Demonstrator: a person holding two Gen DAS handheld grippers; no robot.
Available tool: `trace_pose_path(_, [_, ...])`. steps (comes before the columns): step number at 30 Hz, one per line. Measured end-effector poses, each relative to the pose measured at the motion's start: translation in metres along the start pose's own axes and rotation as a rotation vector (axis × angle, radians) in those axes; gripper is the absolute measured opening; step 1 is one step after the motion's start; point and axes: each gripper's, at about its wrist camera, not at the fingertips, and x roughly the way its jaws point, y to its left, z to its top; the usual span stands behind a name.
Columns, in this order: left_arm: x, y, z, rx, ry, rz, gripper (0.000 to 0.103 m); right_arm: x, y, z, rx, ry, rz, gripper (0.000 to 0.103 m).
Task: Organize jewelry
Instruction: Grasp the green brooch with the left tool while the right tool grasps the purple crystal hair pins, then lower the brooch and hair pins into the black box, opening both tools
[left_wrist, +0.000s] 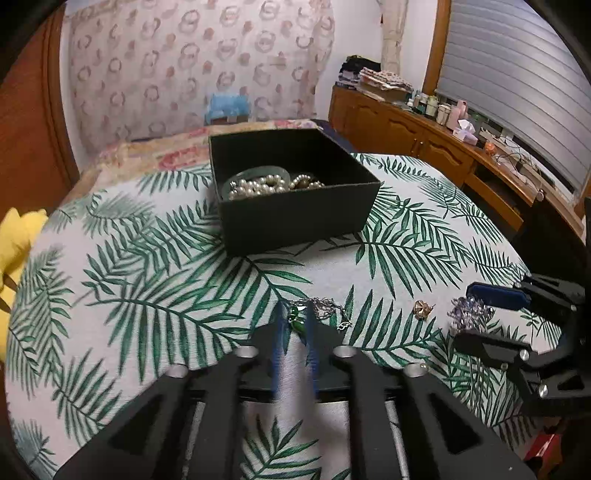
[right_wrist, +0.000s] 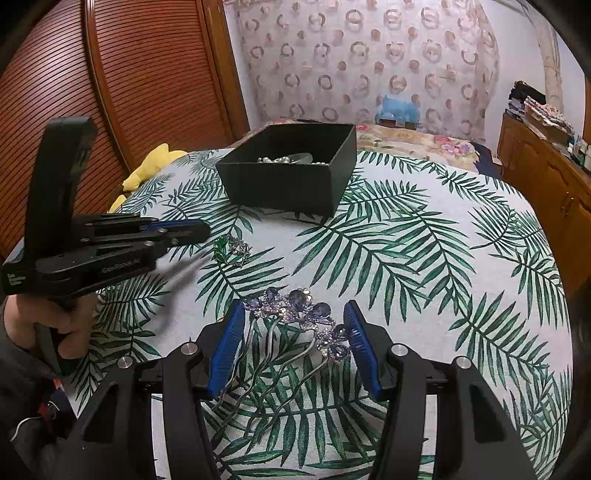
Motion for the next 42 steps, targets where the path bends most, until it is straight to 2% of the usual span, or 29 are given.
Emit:
trace_pose_path(1, [0.004, -0.002, 0.001, 0.002, 0.007, 0.005, 0.029, 0.0, 0.0, -0.001, 0.0, 0.001, 0.0, 0.058])
trace_pose_path(6, [0.02, -0.012, 0.001, 0.037, 0.038, 0.058, 0.029, 0.002, 0.0, -0.002, 0.001, 0.005, 0.002, 0.058])
trace_pose_path(7, [0.02, -0.015, 0.001, 0.055, 0.034, 0.074, 0.028, 0.001, 0.0, -0.002, 0.0, 0.005, 0.002, 0.058])
trace_pose_path(10, [0.017, -0.018, -0.001, 0.073, 0.042, 0.089, 0.017, 0.002, 0.0, -0.003, 0.002, 0.003, 0.002, 0.058])
trace_pose_path(14, [0.011, -0.01, -0.005, 0.072, 0.042, 0.108, 0.017, 0.001, 0.0, -0.002, 0.001, -0.002, 0.004, 0.058])
trace_pose_path(16, [0.009, -0.007, -0.007, 0.075, 0.037, 0.107, 0.016, 0.001, 0.001, -0.002, 0.0, -0.002, 0.005, 0.058])
trace_pose_path(17, [0.008, -0.006, -0.008, 0.077, 0.034, 0.104, 0.007, 0.001, 0.001, -0.002, 0.001, -0.002, 0.005, 0.058])
trace_pose_path(18, [0.008, -0.006, -0.009, 0.077, 0.032, 0.097, 0.005, 0.001, 0.001, -0.002, 0.0, -0.003, 0.004, 0.058])
trace_pose_path(34, [-0.032, -0.001, 0.003, 0.073, -0.088, 0.058, 0.005, -0.012, 0.009, 0.012, -0.047, -0.046, 0.004, 0.058])
trace_pose_path(42, [-0.059, -0.001, 0.019, 0.069, -0.152, 0.021, 0.005, -0.021, 0.016, 0.016, -0.084, -0.099, 0.021, 0.057])
